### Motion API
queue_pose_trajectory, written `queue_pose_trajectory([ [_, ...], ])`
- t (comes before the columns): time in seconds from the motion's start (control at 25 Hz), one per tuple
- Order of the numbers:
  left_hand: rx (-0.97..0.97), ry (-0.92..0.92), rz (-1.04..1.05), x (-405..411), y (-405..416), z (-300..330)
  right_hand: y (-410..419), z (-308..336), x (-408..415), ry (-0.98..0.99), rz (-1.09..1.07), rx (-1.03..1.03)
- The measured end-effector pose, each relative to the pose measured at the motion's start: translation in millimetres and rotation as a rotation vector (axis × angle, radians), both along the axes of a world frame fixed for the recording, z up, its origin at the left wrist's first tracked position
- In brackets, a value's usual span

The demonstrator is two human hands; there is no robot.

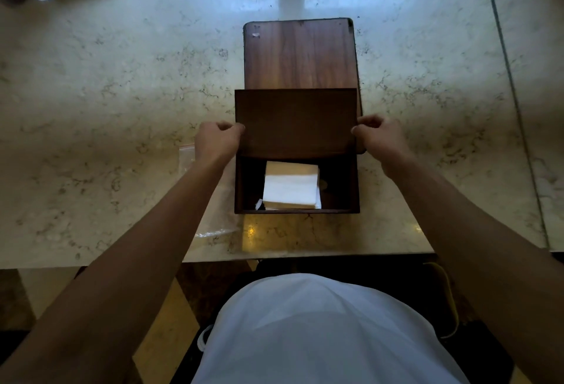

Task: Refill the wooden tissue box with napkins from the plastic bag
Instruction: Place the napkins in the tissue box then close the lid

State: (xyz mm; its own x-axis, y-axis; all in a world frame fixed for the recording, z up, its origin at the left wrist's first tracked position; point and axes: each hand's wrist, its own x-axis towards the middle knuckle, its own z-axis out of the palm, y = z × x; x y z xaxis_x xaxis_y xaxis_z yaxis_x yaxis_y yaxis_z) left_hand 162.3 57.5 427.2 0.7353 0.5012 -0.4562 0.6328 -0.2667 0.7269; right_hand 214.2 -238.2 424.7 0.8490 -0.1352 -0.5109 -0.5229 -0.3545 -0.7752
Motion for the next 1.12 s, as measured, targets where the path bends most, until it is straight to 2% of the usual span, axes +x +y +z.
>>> queue_pose_trajectory([
  [0.12, -0.065, -0.079, 0.066, -13, 5, 16, -10, 18, -13, -0.075, -0.031, 0.072],
  [0.2, -0.182, -0.102, 0.122, -24, 9, 24, -18, 26, -28, -0.085, -0.026, 0.156],
  [0.28, -0.222, -0.123, 0.127, -39, 10, 27, -26, 30, -45, -0.078, -0.016, 0.228],
  [0.44, -0.035, -0.073, -0.047, -75, 8, 20, -34, 21, -76, -0.044, -0.029, 0.168],
  [0.68, 0.057, -0.035, 0.026, -93, -3, -1, -20, 1, -106, -0.069, -0.060, -0.052],
  [0.8, 0.145, -0.052, -0.015, -93, -7, -3, -18, 1, -106, -0.066, -0.058, -0.093],
  [1.0, 0.386, -0.087, -0.184, -93, -14, -1, -17, 2, -110, -0.096, 0.095, -0.223],
  [1.12, 0.384, -0.088, -0.189, -92, -14, 0, -17, -3, -111, -0.122, 0.140, -0.287],
])
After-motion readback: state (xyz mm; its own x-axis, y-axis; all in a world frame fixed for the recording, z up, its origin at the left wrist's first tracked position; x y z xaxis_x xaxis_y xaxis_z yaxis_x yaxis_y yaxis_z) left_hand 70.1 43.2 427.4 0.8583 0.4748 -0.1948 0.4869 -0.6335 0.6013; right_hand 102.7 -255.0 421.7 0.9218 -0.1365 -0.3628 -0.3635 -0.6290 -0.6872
